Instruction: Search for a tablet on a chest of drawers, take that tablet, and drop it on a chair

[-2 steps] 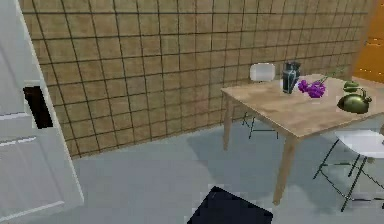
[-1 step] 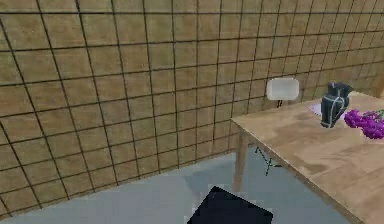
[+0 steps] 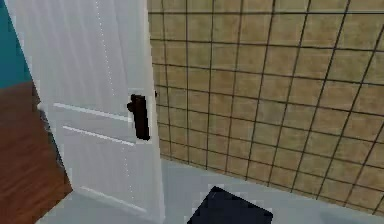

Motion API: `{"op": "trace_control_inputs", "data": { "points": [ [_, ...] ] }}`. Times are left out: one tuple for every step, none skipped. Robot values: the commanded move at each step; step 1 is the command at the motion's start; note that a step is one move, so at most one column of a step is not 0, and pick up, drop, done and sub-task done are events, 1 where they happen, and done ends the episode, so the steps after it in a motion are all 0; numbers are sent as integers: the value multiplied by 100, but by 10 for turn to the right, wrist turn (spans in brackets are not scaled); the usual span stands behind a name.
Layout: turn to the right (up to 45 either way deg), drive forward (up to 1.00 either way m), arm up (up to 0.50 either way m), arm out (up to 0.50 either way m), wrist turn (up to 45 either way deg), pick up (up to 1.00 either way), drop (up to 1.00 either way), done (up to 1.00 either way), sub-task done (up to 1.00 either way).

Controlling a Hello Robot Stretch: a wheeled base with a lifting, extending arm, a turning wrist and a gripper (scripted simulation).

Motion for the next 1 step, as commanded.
{"op": "trace_control_inputs", "data": {
  "points": [
    [-270,0,0,0,0,0,0,0,0]
  ]
}}
